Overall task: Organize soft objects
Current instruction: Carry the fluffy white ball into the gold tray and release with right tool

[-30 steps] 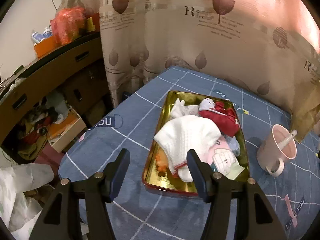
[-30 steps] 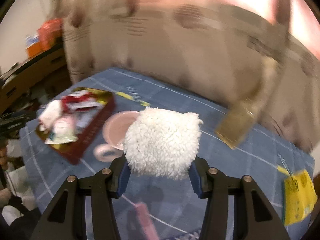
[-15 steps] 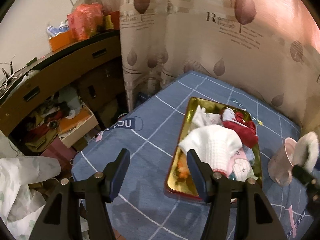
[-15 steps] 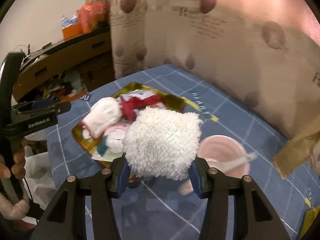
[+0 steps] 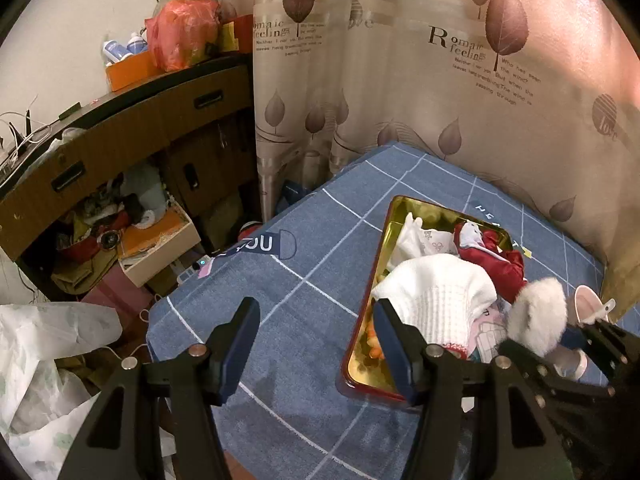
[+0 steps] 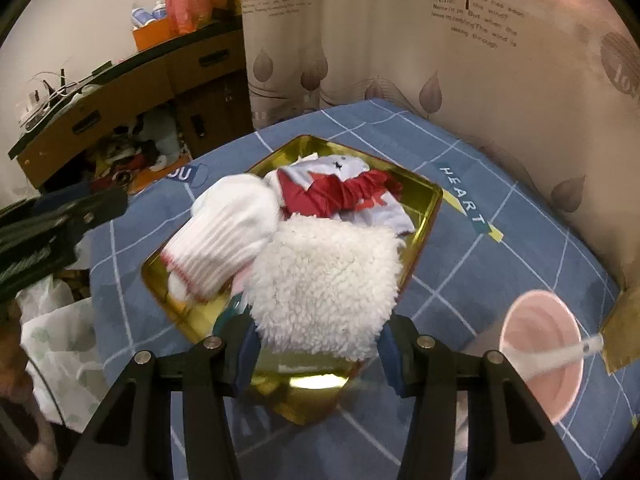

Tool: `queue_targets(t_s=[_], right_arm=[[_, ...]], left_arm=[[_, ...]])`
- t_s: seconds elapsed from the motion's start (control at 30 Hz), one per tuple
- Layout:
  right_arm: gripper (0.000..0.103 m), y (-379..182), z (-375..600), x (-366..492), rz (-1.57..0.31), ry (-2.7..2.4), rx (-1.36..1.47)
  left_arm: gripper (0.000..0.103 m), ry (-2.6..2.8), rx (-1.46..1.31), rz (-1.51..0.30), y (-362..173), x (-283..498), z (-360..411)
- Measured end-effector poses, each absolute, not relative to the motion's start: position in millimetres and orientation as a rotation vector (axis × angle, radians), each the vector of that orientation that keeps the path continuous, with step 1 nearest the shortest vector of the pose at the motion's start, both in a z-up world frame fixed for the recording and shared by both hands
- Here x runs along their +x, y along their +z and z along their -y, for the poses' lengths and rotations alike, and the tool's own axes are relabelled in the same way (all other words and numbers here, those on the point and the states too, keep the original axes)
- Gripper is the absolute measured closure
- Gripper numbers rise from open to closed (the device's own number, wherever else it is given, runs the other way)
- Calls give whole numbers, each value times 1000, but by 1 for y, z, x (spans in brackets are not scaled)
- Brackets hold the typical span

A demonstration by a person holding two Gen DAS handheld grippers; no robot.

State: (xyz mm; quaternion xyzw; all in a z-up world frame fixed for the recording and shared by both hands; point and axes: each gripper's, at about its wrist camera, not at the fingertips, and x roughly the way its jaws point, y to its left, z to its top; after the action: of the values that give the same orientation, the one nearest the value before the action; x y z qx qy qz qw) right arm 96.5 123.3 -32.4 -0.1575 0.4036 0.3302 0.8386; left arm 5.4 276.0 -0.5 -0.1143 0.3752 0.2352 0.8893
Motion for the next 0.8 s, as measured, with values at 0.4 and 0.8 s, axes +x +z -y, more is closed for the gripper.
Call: queue_targets(t_s=[0.4, 0.8], right_arm=[[56, -38, -151, 143, -846, 645, -324], [54, -47, -170, 165, -836, 620, -340]], left_arm=[[43, 490, -257, -788, -4, 7, -281], [43, 484, -263, -804, -9, 11, -284]])
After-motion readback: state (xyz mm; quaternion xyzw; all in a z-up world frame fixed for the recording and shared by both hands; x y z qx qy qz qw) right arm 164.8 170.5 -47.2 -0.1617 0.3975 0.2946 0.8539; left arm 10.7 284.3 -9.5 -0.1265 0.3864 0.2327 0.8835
